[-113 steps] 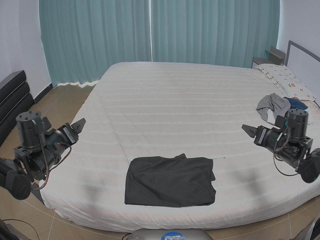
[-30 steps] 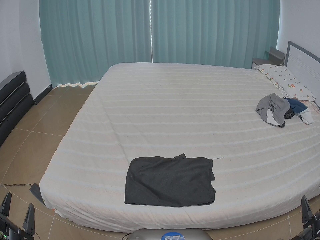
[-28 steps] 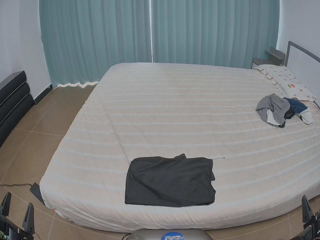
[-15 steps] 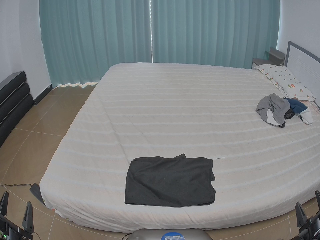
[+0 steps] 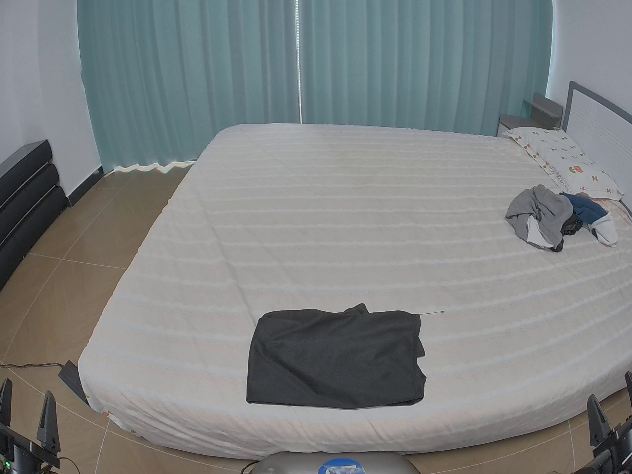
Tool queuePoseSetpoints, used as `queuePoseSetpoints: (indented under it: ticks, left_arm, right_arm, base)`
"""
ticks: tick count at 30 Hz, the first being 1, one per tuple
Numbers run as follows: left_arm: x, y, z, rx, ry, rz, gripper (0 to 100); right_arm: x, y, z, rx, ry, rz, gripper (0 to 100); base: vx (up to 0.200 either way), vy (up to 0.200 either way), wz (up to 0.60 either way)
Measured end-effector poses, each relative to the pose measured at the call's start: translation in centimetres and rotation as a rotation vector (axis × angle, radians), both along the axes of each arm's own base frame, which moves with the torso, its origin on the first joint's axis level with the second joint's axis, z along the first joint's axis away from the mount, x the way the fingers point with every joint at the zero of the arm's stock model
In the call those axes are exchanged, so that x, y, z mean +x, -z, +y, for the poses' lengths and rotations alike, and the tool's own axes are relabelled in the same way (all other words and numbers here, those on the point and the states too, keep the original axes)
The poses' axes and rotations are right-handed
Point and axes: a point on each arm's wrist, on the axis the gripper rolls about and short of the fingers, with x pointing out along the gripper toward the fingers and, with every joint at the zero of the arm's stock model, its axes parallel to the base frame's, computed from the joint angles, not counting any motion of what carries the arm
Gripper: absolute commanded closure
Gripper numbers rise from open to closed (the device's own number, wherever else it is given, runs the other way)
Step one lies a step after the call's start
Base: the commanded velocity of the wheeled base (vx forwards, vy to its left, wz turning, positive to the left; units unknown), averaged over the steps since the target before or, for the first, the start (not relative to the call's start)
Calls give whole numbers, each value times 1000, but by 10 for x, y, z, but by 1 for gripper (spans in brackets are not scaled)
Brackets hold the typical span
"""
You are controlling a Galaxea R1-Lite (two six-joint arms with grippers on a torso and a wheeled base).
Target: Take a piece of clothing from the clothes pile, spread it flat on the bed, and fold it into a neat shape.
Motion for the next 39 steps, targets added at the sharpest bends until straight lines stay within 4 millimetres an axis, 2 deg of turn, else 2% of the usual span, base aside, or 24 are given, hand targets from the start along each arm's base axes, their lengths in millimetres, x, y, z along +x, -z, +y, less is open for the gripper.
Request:
queuePoseSetpoints:
  ticks: [4, 9, 12, 20, 39]
  left_arm:
    - [0, 0, -1, 6, 64, 1, 0]
    - [0, 1, -6, 19, 278, 7, 0]
    - [0, 1, -7, 29, 325, 11, 0]
    - [1, 4, -4, 31, 168, 46, 0]
    - [1, 6, -4, 29, 177, 68, 0]
  right_arm:
    - [0, 0, 0, -2, -1, -1, 0]
    - [0, 0, 0, -4, -3, -3, 0]
    - [0, 0, 0, -5, -3, -4, 0]
    - [0, 0, 0, -8, -6, -3, 0]
    - [0, 0, 0, -5, -11, -2, 0]
  base:
    - [0, 0, 0]
    - [0, 0, 0]
    - [0, 0, 0]
    - [0, 0, 0]
    - [0, 0, 0]
